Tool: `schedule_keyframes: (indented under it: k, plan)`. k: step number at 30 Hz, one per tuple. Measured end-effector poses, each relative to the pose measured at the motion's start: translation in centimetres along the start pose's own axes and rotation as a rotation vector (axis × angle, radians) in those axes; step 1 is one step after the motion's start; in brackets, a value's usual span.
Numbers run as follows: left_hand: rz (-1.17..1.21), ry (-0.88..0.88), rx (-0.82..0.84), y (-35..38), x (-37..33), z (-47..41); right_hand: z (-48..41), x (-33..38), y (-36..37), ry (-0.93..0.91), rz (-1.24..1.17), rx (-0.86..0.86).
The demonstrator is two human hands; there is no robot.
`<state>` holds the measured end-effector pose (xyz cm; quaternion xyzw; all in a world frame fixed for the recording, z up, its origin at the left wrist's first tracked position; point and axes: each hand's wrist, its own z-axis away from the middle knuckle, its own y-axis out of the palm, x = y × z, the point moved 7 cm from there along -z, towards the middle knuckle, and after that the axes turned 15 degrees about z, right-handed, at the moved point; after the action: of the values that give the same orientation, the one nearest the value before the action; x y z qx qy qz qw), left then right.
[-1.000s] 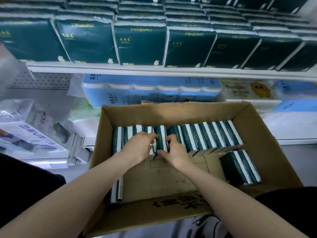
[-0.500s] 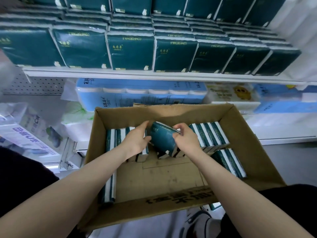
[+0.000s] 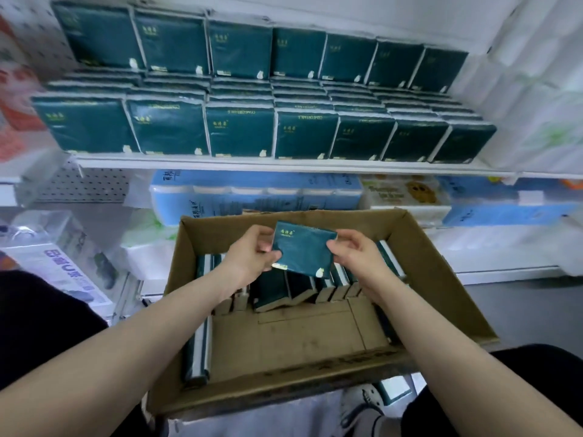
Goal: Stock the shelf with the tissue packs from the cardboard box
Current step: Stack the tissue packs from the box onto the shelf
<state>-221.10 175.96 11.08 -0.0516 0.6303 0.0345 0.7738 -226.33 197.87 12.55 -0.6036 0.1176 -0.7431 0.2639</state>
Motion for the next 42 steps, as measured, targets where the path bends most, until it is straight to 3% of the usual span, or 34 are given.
schedule_keyframes:
  k: [6,11,19,32,42]
  plan:
    - [-0.113,0.197,0.014,-0.2,-7.7,1.5,0.3,5.2,-3.6,-0.127,-0.016,-0.052]
    - [-0.266,0.438,-0.099,-0.8,-16.0,1.8,-0.5,11.9,-7.2,-0.292,-0.023,-0.153]
    - [-0.345,0.644,-0.220,-2.2,-25.2,-2.8,-3.0,21.4,-11.0,-0.441,-0.059,-0.286]
    - [-0.228,0.510,-0.300,-4.2,-27.7,-14.3,-14.9,28.6,-11.2,-0.509,0.129,-0.419]
    - [-0.297,0.520,-0.372,-4.8,-26.4,-18.0,-20.0,29.5,-8.3,-0.558,0.281,-0.387]
